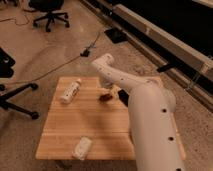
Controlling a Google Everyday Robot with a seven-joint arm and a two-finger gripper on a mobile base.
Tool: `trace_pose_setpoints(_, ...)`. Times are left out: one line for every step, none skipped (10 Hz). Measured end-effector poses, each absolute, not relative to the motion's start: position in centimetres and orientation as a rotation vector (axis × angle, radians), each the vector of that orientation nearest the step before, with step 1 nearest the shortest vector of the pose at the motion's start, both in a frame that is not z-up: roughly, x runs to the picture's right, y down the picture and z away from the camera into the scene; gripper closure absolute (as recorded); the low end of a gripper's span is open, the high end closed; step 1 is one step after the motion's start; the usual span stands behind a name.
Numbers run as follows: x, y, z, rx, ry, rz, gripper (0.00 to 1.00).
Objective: Place the pepper in the ceramic cup
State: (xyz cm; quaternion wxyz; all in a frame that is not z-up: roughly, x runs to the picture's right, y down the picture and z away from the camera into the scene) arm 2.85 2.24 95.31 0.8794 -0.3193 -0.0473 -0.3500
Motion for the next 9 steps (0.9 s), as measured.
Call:
trace_pose_setpoints(3.1,2.6,95.9,-0.680,-0.095,-0.720,0.20)
trace_pose_setpoints(3.1,2.9,96.3,-0.688,-0.096,-0.712,0.20)
trace_pose_setpoints(3.2,3.2,97.0,-0.699,-0.094,-0.698,0.20)
trace_pose_setpoints(3.5,3.3,97.5,-0.707,-0.091,-0.684,0.20)
trace_pose_setpoints(3.8,3.3,97.9,-0.712,-0.088,-0.671,0.22)
trace_pose_setpoints(4.2,3.4,98.3,-0.718,-0.086,-0.654,0.28)
trace_pose_setpoints(4.6,3.3,98.6,-0.720,-0.089,-0.631,0.41)
trace_pose_setpoints(4.8,3.1,98.7,-0.721,-0.099,-0.615,0.51)
trace_pose_setpoints(4.9,2.9,98.6,-0.721,-0.110,-0.607,0.59)
